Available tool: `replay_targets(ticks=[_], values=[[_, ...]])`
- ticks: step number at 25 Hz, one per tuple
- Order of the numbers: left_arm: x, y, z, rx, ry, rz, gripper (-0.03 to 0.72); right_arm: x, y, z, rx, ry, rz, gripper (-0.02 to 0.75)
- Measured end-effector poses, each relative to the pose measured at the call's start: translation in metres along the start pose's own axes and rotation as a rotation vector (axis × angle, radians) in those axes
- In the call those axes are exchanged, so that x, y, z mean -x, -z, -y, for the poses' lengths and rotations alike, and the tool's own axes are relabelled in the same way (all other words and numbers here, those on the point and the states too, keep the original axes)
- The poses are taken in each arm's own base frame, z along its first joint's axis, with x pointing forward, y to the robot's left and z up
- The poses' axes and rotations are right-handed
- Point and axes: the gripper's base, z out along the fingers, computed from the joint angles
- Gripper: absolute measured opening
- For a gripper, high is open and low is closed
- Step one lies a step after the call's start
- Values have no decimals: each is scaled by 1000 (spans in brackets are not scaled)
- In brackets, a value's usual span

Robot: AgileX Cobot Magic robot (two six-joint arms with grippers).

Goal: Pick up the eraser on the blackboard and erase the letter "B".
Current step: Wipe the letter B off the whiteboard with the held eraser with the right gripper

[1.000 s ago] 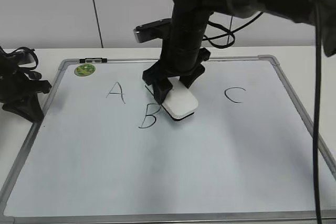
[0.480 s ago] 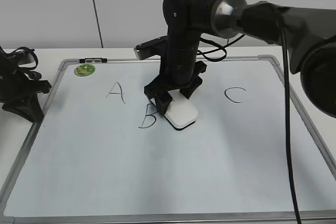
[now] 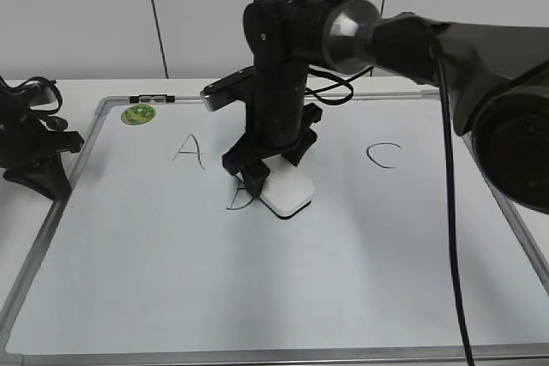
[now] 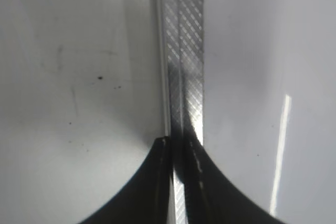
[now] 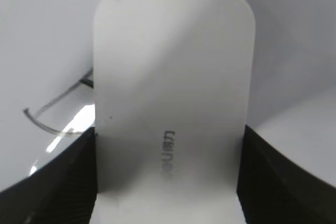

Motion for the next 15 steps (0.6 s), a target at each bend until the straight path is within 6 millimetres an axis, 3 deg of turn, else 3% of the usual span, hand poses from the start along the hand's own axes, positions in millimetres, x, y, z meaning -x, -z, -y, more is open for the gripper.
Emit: replay_targets(ticks=[2, 3, 7, 15], values=[[0, 0, 0, -2, 1, 0, 32, 1, 0, -8, 0, 22, 0, 526], [0, 0, 0, -1, 1, 0, 32, 3, 0, -24, 4, 60, 0, 526], [0, 0, 0, -1, 1, 0, 32, 5, 0, -50, 13, 120, 1, 526], [0, 0, 0, -2, 1, 0, 32, 6, -1, -53, -6, 139, -2, 526]])
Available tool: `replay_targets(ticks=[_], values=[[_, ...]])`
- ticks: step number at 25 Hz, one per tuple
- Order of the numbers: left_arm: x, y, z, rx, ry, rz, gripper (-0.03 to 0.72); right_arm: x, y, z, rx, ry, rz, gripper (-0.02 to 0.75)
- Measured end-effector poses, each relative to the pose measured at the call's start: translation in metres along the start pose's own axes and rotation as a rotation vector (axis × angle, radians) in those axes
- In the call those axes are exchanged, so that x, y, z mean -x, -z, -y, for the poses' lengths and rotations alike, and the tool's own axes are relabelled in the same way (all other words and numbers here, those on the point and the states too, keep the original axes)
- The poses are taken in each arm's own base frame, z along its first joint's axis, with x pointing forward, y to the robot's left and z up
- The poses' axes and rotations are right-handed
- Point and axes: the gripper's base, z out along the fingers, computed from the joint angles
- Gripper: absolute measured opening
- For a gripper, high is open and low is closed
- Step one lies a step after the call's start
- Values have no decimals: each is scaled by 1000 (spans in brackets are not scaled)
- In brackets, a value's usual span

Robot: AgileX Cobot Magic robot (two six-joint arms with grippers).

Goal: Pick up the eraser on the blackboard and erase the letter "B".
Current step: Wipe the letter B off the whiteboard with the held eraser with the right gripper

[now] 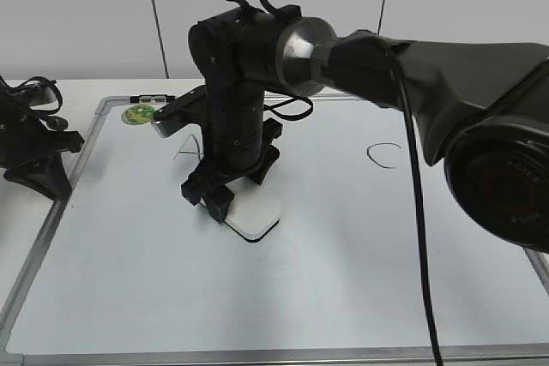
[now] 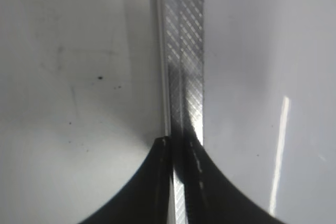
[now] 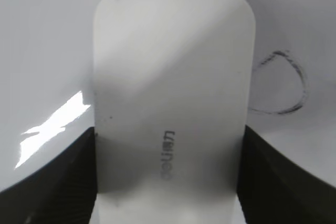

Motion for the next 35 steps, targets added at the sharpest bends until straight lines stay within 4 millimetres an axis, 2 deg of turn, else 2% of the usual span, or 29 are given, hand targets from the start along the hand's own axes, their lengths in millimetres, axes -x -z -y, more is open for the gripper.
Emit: replay_targets(ticks=[9, 19, 25, 29, 32, 35], values=[[0, 0, 0, -3, 2, 1, 32, -3, 0, 14, -26, -53, -5, 526], [0, 0, 0, -5, 4, 0, 32, -16, 1, 63, -95, -165, -18, 526], [0, 0, 0, -5, 4, 0, 32, -21, 2, 78, -107, -196, -19, 526], [0, 0, 0, -5, 4, 0, 32, -22, 13, 84, -146, -191, -8, 526], [0, 0, 0, -5, 4, 0, 32, -24, 50, 88, -179, -187, 59, 526], [0, 0, 0, -5, 4, 3, 32, -30, 100, 93, -209, -203, 152, 526]])
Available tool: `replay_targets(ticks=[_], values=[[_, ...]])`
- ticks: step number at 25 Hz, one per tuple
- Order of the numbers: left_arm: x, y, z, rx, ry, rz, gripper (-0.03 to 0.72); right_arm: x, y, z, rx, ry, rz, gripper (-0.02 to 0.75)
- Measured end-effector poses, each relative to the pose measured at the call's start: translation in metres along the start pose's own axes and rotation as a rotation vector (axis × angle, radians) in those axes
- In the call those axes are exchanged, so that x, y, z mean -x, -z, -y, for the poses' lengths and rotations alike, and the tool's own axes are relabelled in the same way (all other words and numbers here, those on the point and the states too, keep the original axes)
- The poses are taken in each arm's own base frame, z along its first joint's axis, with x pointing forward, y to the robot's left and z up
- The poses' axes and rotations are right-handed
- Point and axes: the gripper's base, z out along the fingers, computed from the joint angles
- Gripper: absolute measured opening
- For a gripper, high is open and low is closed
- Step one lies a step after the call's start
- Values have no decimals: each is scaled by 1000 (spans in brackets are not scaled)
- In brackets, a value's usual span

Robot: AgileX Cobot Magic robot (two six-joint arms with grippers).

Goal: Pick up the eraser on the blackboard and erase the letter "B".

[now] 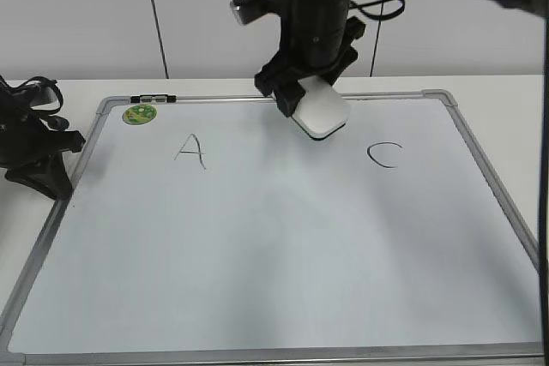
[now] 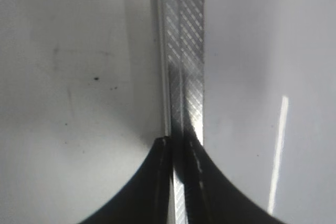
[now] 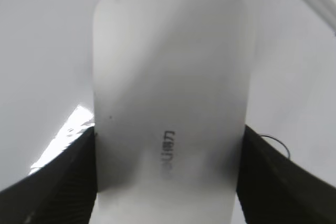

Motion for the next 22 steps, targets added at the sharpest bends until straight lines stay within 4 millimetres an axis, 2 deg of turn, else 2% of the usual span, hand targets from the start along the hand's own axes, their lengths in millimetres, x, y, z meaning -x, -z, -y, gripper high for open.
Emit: replay_targets(ticks=[4, 5, 6, 11, 12, 14, 17, 22], values=[[0, 0, 0, 0, 0, 0, 32, -12, 31, 24, -18, -49, 32, 526], [0, 0, 0, 0, 0, 0, 32, -12, 31, 24, -18, -49, 32, 526], [0, 0, 0, 0, 0, 0, 32, -27, 38, 43, -29, -98, 7, 526], [0, 0, 0, 0, 0, 0, 32, -69, 47, 82, -51, -237, -67, 526], [0, 0, 0, 0, 0, 0, 33, -69, 47, 82, -51, -237, -67, 526], [0, 0, 0, 0, 0, 0, 33, -101, 45, 100, -36, -334, -133, 526], [0, 0, 0, 0, 0, 0, 33, -137, 37, 114, -5, -428, -203, 526], [0, 0, 0, 0, 0, 0, 34, -167, 18, 120, 30, -513, -232, 526]])
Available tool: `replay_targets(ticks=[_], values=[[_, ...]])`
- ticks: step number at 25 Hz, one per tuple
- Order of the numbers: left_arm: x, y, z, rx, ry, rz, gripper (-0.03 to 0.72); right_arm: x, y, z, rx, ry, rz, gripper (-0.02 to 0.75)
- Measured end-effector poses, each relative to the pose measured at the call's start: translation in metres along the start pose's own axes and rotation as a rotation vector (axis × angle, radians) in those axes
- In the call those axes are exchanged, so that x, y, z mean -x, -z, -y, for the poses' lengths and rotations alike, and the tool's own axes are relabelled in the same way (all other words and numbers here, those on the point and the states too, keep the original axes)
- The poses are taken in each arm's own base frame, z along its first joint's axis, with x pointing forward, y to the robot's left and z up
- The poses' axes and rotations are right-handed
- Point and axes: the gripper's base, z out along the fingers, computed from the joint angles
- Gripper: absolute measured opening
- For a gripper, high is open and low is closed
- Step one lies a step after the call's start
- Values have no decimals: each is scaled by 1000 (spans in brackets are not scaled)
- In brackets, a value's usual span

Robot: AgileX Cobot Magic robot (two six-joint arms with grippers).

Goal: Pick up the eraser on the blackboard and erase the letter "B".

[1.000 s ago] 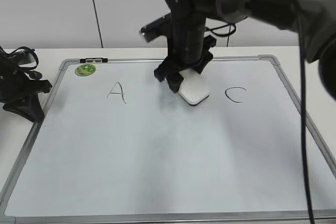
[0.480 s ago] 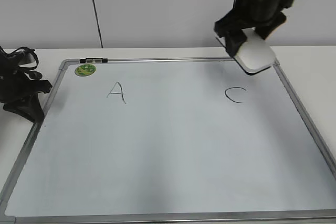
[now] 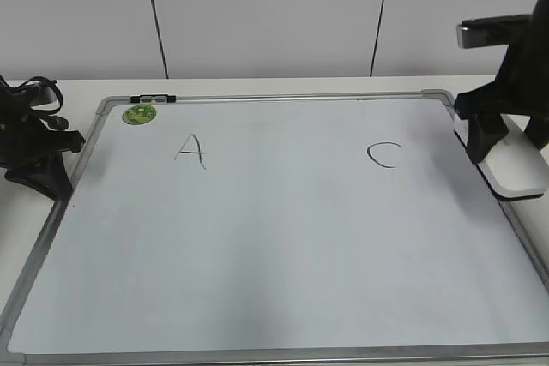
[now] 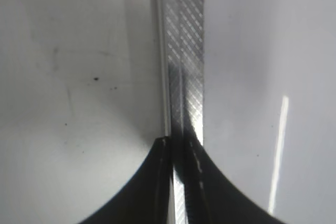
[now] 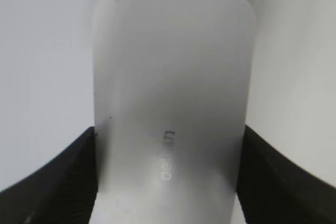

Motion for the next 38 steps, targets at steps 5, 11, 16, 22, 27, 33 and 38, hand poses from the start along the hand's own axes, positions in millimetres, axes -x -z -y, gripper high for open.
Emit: replay_targets(ticks=[5, 11, 16, 22, 27, 33, 38], values=[[0, 0, 0, 0, 0, 0, 34, -11, -28, 17, 16, -73, 28, 526], [0, 0, 0, 0, 0, 0, 34, -4, -40, 21, 14, -87, 72, 526], [0, 0, 0, 0, 0, 0, 34, 1, -60, 20, 17, -89, 64, 526], [0, 0, 0, 0, 0, 0, 34, 5, -73, 20, 17, -89, 77, 526], [0, 0, 0, 0, 0, 0, 34, 6, -80, 20, 19, -90, 75, 526], [0, 0, 0, 0, 0, 0, 34, 7, -88, 18, 34, -103, 62, 556], [0, 0, 0, 0, 0, 0, 34, 14, -78, 20, 34, -103, 62, 582]])
